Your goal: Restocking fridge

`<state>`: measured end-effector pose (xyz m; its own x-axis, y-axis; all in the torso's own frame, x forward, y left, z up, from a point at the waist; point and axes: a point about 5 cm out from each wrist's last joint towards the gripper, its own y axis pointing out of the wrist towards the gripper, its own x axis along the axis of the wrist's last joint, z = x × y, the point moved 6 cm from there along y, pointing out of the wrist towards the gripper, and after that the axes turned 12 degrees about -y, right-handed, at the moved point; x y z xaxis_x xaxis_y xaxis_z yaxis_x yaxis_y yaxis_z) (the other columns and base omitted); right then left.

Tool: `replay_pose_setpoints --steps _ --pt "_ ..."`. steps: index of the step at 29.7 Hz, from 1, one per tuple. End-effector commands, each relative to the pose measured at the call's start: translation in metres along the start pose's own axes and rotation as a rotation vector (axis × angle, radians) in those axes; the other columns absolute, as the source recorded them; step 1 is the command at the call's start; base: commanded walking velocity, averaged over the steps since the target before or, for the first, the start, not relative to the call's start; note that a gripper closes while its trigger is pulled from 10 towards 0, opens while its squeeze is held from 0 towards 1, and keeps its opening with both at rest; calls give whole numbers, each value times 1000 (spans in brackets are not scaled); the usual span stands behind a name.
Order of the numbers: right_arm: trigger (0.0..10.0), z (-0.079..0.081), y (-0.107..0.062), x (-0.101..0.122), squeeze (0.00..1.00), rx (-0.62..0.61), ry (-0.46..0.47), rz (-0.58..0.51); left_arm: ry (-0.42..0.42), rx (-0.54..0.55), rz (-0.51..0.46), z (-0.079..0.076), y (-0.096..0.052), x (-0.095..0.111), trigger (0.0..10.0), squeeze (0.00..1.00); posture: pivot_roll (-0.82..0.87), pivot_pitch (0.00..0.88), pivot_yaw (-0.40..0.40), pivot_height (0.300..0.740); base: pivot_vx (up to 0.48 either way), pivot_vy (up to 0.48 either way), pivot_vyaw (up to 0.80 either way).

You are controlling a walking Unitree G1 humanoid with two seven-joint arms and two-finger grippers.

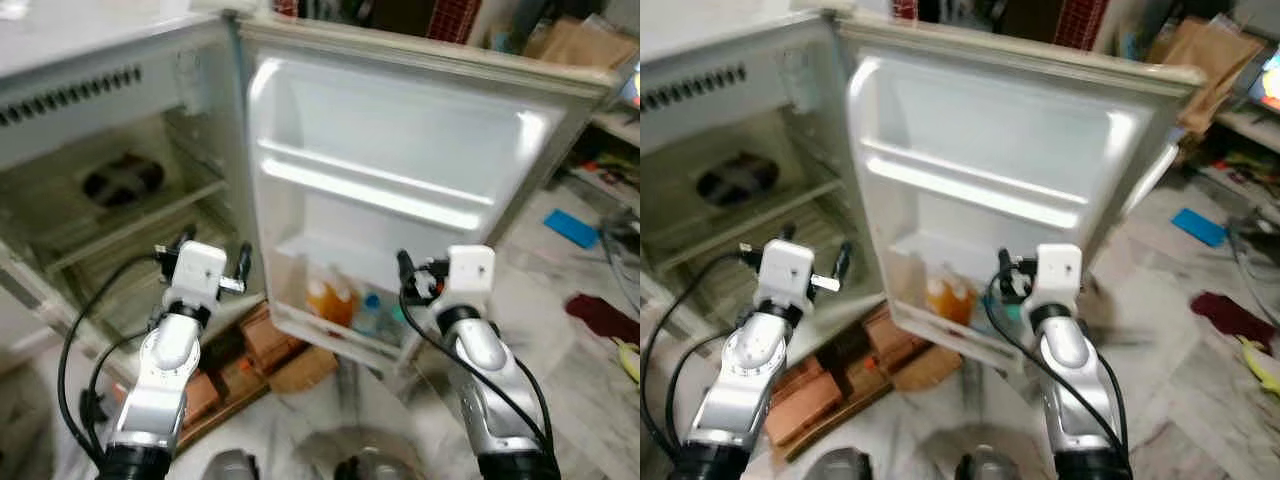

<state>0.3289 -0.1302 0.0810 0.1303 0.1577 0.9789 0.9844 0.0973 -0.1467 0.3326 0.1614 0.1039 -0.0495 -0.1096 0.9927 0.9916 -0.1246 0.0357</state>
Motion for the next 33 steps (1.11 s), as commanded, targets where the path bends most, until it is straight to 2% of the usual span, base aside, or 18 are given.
replay_pose_setpoints --steps 1,7,13,16,19,22,26,33 --pt "10000 4 -1 -4 0 31 0 23 -8 7 7 2 -1 -1 10000 0 -11 53 -45 740 -285 -330 0" --pt "10000 20 -2 -13 0 143 32 72 -2 -1 8 -1 0 -2 10000 0 -10 52 -46 740 -212 -326 0" --pt "10000 19 -2 -13 0 144 37 71 4 -12 2 -2 0 -1 10000 0 -13 49 -42 740 0 -213 0" --pt "10000 9 -2 -4 0 93 35 28 -8 -19 -9 -2 0 1 10000 0 -13 48 -41 740 0 0 0" --pt "10000 -11 1 11 0 -2 -4 -43 -11 -13 -8 2 -1 1 10000 0 -18 47 -39 740 0 0 0" --pt "10000 -22 5 18 0 -43 -11 -64 -19 -13 -6 2 -1 -1 10000 0 -22 45 -38 740 0 0 148" --pt "10000 -27 7 21 0 -60 -29 -76 -23 -17 -8 -1 0 -1 10000 0 -25 45 -36 740 0 -215 652" --pt "10000 -24 7 24 0 -52 -34 -94 -27 -16 -7 -2 0 -1 10000 0 -22 47 -39 740 0 -369 788"
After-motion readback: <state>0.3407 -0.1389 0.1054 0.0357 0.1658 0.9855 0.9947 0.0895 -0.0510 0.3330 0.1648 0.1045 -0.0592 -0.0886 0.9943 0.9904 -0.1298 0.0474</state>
